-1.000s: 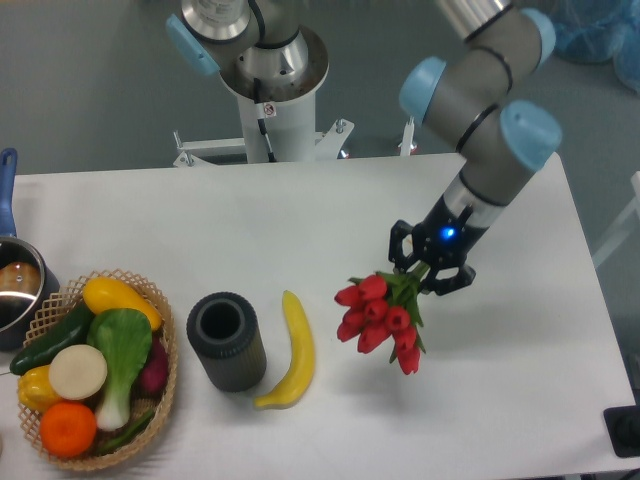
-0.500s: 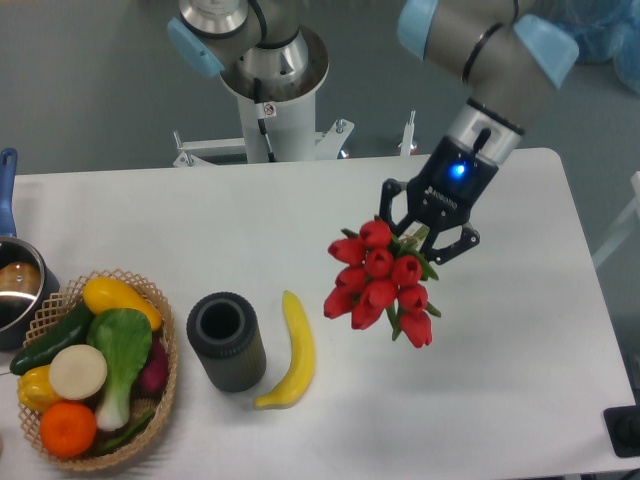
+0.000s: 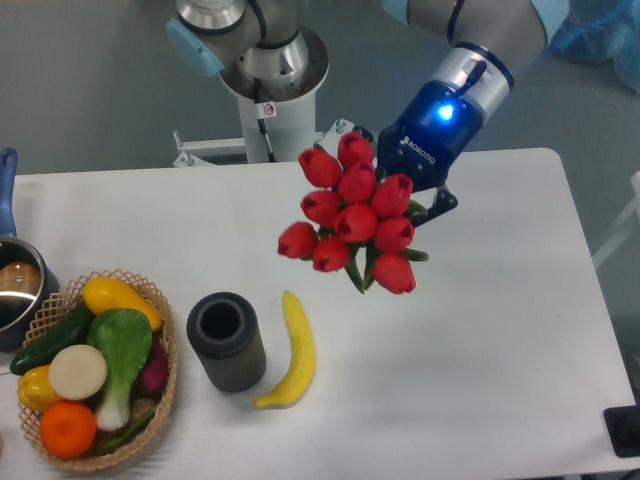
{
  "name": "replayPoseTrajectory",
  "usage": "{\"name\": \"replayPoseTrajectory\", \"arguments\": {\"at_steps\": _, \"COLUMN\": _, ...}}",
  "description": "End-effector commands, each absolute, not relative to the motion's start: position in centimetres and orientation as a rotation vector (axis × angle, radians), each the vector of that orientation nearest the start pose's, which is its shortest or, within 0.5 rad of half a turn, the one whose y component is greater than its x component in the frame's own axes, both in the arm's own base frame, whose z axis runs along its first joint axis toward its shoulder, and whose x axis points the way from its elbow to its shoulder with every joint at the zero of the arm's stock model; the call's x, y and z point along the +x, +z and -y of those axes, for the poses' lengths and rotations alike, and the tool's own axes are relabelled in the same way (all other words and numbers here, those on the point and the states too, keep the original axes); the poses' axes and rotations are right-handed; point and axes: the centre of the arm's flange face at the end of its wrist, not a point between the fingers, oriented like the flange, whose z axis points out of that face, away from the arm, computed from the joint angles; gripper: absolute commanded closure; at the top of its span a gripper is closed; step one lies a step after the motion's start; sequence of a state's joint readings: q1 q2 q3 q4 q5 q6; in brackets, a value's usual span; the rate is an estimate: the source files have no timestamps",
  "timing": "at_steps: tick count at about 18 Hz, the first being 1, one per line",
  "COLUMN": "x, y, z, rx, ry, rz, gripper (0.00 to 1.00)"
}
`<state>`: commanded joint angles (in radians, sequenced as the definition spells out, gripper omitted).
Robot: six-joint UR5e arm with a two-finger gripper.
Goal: Pick up the flowers from the table
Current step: 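Lift the gripped tulip bunch up off the table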
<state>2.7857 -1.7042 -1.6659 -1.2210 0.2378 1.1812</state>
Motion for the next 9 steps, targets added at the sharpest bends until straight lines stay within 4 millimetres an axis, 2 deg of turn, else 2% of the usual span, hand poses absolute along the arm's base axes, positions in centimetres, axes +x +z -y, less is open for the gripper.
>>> {"name": "replayPoseTrajectory", "arguments": {"at_steps": 9, "x": -42.1, "y": 47.2, "z": -40.1, "rx": -1.785, "ry": -0.461, "rz": -0.031, "gripper": 0.64}}
